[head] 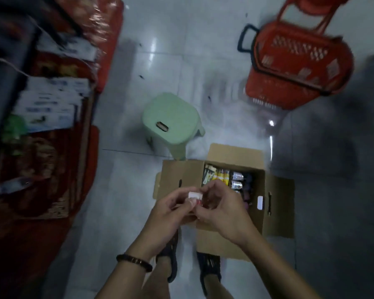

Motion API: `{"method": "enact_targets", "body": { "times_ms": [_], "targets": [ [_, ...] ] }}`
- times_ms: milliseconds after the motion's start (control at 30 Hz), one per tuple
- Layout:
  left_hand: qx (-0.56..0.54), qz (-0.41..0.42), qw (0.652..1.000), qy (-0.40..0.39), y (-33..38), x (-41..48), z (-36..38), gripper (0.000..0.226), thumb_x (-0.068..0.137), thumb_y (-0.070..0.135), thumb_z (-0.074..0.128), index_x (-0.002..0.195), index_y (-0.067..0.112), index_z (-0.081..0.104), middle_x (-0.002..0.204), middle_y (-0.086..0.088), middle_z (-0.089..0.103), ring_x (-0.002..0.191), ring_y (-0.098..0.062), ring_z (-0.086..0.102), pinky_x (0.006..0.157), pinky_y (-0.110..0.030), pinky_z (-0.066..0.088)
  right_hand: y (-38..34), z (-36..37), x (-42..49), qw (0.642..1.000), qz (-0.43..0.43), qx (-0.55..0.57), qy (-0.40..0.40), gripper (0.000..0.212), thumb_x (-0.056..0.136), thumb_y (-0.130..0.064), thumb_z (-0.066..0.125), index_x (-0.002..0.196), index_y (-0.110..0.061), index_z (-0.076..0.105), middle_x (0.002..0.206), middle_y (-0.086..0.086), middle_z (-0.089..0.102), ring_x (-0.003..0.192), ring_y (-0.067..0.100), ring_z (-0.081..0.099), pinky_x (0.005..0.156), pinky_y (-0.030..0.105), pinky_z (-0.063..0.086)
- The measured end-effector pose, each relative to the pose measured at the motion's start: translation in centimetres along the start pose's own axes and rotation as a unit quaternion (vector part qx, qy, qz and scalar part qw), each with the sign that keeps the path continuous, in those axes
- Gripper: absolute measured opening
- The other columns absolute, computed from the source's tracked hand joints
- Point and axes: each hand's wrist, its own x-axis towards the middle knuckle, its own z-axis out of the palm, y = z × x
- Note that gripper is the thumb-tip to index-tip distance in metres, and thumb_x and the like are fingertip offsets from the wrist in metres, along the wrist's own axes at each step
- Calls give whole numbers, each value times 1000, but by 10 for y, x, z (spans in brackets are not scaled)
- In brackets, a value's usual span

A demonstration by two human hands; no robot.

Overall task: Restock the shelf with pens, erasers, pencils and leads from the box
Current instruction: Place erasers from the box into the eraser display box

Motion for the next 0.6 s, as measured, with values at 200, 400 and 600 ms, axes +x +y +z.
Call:
{"method": "enact_targets", "body": {
  "times_ms": [200, 400, 600],
  "targets": [
    [-164, 56, 982, 72, 98, -173, -14, 30, 112, 11, 47, 136, 11, 65, 128, -16, 74, 120, -31, 72, 100, -44, 57, -174, 21, -112, 977, -170, -126, -6, 18, 91, -45, 75, 106, -35, 79, 95, -18, 73, 83, 1, 70, 70, 21, 55],
    [-282, 138, 934, 170, 136, -328, -48, 24, 107, 22, 54, 112, 3, 68, 96, -13, 71, 84, -17, 69, 75, -28, 57, -303, 84, -212, 915, -283, -259, -126, 14, 83, -45, 74, 91, -35, 70, 85, -15, 56, 82, 2, 57, 70, 16, 41],
    [-338, 197, 888, 241, 116, -462, -130, 28, 96, 37, 65, 107, 11, 60, 100, -15, 57, 78, -21, 50, 69, -32, 42, -378, 193, -300, 912, -263, -198, -244, 11, 87, -35, 81, 98, -36, 83, 87, -13, 76, 76, 8, 71, 72, 31, 59]
  ]
}}
